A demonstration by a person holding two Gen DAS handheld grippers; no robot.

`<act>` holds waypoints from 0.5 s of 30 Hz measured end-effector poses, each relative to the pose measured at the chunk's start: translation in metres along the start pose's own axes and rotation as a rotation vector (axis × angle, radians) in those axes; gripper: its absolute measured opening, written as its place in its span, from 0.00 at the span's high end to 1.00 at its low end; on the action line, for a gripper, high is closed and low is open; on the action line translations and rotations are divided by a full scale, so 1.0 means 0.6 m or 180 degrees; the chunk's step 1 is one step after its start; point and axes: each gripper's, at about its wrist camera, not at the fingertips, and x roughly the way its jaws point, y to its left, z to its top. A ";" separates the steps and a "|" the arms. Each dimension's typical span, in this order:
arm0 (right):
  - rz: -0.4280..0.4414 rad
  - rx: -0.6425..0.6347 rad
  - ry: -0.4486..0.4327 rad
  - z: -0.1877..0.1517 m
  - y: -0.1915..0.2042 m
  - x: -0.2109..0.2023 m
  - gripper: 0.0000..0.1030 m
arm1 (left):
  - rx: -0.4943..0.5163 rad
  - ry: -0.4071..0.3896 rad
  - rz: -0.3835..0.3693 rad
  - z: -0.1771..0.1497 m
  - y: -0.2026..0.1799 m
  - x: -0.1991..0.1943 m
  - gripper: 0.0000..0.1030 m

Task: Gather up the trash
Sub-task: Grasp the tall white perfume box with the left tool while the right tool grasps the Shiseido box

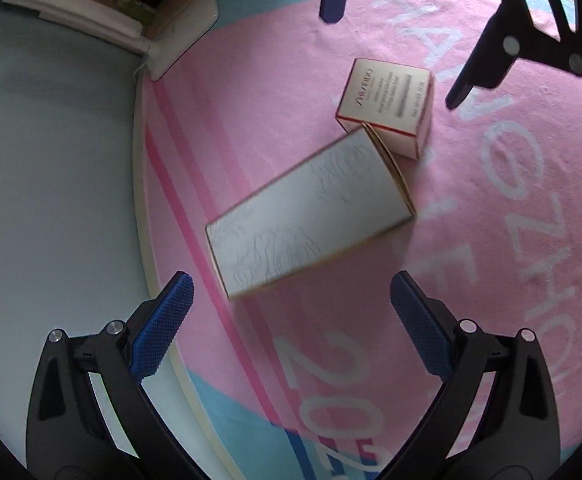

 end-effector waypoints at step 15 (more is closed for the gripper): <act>0.0356 0.0036 0.0106 0.019 -0.029 0.050 0.15 | 0.0640 -0.0435 -0.0199 0.041 0.018 0.047 0.07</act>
